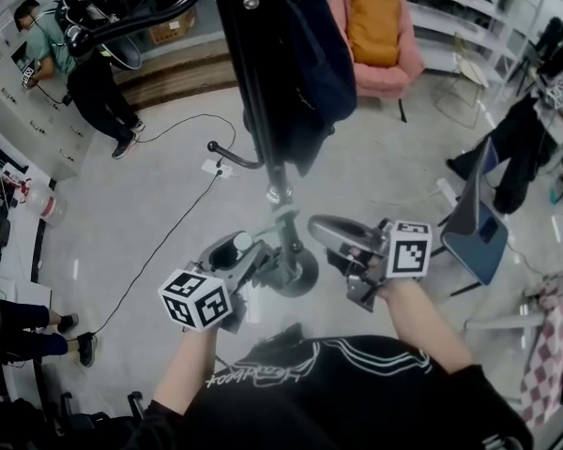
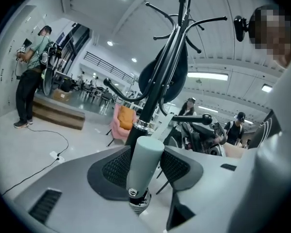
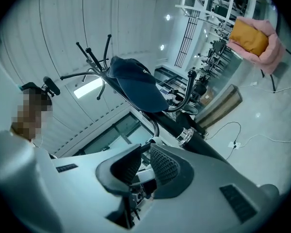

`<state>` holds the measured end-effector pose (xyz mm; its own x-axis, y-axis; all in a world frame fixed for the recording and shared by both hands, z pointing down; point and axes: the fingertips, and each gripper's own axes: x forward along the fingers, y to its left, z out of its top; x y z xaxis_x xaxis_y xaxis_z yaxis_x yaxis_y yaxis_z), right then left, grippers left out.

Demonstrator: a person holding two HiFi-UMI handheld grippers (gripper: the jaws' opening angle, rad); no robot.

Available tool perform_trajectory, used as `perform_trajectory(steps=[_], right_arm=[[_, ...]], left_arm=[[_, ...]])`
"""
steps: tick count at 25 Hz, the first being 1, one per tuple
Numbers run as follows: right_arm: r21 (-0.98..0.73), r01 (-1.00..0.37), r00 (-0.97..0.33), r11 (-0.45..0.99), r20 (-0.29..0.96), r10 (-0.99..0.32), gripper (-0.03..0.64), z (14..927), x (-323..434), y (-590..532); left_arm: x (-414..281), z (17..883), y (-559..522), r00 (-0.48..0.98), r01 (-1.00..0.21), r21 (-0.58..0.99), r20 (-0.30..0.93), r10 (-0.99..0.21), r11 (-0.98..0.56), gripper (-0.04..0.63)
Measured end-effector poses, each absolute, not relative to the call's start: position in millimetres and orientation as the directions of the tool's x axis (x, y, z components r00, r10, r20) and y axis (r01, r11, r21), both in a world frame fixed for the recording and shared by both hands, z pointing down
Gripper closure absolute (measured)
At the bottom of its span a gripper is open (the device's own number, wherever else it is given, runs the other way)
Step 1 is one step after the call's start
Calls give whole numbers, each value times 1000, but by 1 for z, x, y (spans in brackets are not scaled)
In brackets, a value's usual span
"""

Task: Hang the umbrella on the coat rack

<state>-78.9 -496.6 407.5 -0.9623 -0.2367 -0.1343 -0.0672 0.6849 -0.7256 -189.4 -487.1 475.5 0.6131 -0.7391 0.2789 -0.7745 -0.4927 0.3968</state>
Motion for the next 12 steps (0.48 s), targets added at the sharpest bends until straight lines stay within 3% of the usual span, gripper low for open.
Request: perform_trajectory(steps=[12], right_arm=[[-753,-97,-940,650,-145,-308,558,410,-42,-483]], left_arm=[[-173,520,-487,634,-765,415,351,-689,-492,408]])
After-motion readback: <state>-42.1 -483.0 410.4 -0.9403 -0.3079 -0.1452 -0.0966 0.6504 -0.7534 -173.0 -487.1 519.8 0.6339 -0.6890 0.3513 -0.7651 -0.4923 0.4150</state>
